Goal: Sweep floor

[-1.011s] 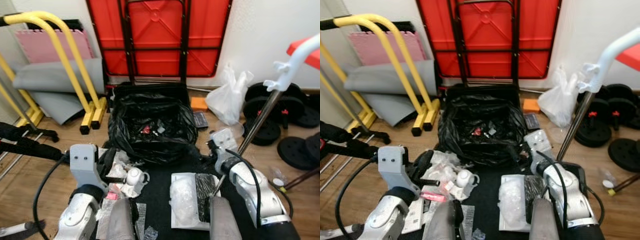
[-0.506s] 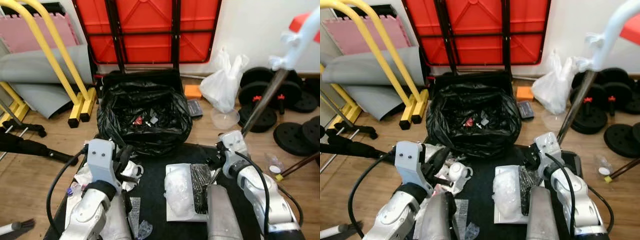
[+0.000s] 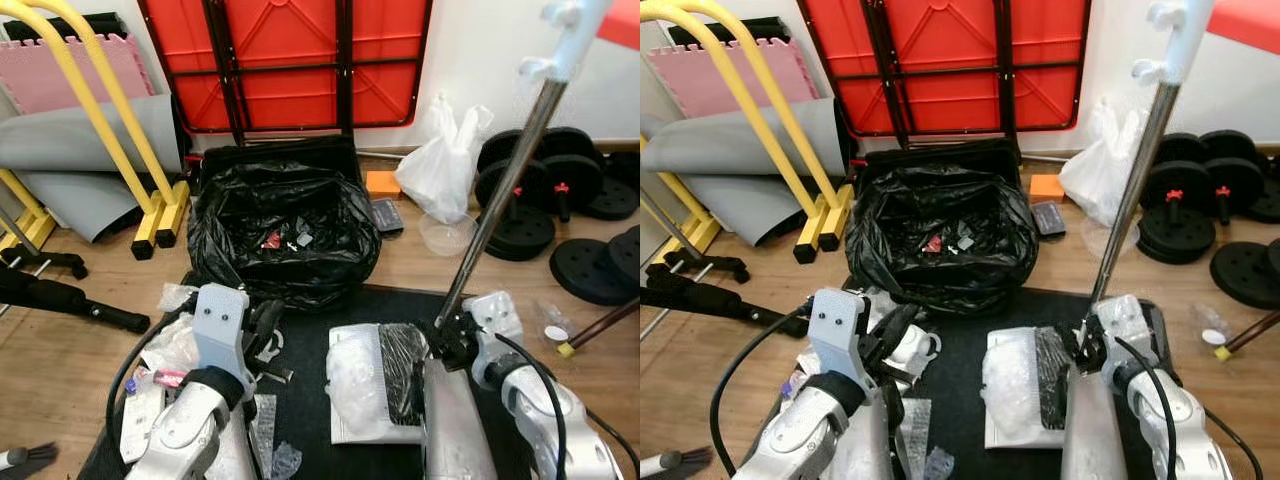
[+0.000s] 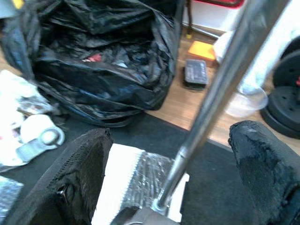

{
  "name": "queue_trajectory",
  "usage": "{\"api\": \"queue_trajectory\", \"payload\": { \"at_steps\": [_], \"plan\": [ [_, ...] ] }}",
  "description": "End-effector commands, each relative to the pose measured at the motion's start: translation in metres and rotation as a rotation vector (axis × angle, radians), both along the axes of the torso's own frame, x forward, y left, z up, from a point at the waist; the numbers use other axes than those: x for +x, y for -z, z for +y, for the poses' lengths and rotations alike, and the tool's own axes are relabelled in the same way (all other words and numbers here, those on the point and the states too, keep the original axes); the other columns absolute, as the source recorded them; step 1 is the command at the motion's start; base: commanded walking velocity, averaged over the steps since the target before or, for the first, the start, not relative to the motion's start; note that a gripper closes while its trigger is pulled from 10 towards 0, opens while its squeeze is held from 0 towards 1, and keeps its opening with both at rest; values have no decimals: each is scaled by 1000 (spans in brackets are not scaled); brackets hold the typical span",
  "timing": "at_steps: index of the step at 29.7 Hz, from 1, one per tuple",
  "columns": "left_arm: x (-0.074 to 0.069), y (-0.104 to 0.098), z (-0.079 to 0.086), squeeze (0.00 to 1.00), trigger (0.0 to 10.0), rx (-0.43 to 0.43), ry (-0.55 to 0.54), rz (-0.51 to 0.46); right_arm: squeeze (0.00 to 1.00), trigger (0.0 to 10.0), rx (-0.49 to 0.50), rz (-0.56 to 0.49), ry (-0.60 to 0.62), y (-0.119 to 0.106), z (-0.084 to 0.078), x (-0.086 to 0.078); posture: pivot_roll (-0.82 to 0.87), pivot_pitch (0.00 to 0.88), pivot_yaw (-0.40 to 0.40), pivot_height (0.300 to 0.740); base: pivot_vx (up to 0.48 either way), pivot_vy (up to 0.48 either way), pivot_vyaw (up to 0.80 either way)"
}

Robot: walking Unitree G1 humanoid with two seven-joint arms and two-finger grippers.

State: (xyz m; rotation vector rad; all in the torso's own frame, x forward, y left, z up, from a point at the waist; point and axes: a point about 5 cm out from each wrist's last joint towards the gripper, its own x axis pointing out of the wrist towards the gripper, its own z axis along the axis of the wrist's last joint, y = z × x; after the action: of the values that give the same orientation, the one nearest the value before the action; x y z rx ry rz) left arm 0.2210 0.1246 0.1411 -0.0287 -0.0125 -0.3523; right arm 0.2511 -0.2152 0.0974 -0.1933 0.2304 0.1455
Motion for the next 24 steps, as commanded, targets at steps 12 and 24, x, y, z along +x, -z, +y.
{"api": "queue_trajectory", "payload": {
  "at_steps": [12,24],
  "plan": [
    [-10,8,-17,0,10000,13,306,28,0,10000,-33,-47,64,-2,-9,28,-40,48,26,385,0,0,0],
    [-10,8,-18,0,10000,6,306,26,0,10000,-29,-78,73,2,-4,43,-30,48,21,385,0,0,0]
  ]
}}
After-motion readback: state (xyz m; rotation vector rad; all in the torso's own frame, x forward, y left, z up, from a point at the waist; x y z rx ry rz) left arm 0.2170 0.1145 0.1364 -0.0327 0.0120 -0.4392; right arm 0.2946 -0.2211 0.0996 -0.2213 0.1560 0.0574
